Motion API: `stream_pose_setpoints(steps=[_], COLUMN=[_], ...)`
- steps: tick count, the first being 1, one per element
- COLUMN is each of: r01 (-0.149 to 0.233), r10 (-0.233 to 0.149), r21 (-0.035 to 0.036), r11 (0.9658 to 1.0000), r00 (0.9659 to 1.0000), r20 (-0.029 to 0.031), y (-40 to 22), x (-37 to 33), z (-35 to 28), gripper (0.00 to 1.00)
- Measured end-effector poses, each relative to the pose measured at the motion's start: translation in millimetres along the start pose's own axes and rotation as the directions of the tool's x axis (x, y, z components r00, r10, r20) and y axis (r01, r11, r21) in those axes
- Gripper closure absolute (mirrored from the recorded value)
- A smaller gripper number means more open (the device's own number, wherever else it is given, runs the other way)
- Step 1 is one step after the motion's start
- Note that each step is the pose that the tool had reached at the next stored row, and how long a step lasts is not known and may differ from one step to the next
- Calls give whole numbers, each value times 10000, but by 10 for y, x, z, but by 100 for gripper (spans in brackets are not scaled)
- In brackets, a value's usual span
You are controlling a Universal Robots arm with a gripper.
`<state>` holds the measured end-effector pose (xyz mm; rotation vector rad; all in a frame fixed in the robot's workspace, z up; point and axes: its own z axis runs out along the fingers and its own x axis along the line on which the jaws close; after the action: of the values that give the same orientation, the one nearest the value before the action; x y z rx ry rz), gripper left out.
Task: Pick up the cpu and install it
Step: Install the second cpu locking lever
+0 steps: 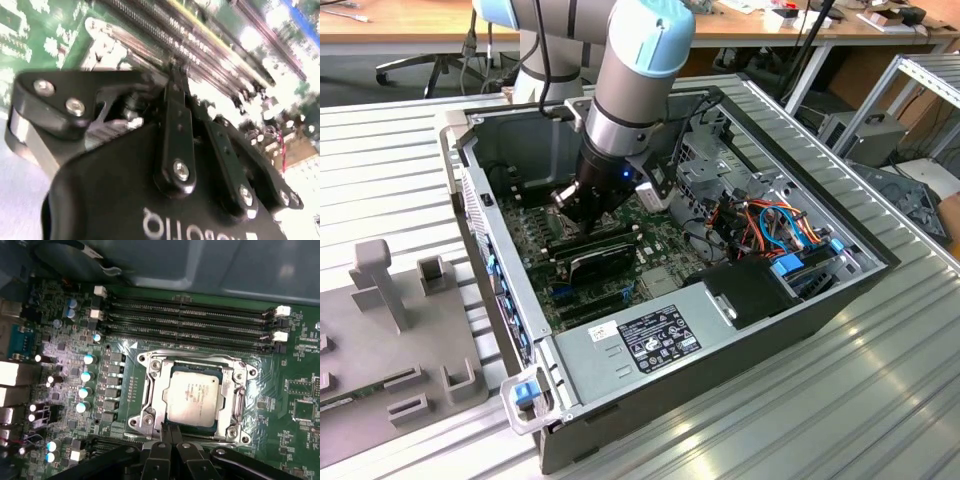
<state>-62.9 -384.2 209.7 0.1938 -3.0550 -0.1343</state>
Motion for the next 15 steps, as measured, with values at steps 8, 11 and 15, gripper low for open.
stream_pose_setpoints(steps=[8, 11, 15], r01=[1, 0, 0], r10=[-1, 0, 0], r21=[0, -2, -17], r11=[10000, 10000, 10000], r00=[10000, 10000, 10000], r20=[-19, -30, -49], y=[-2, 4, 16], x=[-92, -147, -216], z=[-123, -206, -251], gripper=[89, 89, 89])
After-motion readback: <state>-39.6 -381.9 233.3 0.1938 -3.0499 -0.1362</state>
